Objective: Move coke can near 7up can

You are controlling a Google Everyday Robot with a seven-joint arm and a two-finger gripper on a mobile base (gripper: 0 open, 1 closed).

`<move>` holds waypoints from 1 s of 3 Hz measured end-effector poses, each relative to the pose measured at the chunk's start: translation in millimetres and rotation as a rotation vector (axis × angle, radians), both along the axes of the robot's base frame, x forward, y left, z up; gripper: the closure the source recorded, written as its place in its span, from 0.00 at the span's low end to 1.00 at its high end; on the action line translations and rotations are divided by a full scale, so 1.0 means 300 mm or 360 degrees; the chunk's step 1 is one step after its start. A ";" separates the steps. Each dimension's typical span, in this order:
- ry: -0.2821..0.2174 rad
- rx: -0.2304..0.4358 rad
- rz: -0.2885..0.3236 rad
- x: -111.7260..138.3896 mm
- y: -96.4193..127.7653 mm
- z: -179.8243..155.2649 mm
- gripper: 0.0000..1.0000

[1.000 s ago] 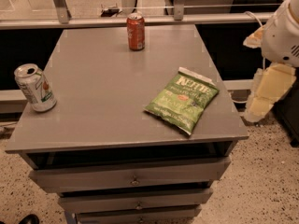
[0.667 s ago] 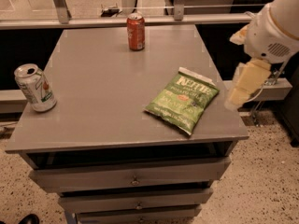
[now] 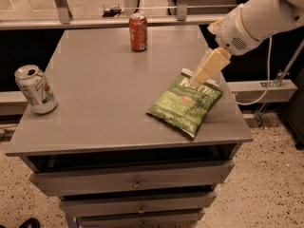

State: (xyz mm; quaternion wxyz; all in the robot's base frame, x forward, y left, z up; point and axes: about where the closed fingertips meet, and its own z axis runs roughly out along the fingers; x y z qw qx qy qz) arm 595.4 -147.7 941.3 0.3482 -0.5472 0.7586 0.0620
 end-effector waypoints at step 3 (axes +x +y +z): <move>-0.0111 0.0320 -0.0074 0.195 0.161 -0.002 0.00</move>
Offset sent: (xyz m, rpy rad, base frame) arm 0.0209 0.0208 0.0038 0.0910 -0.0290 -0.0231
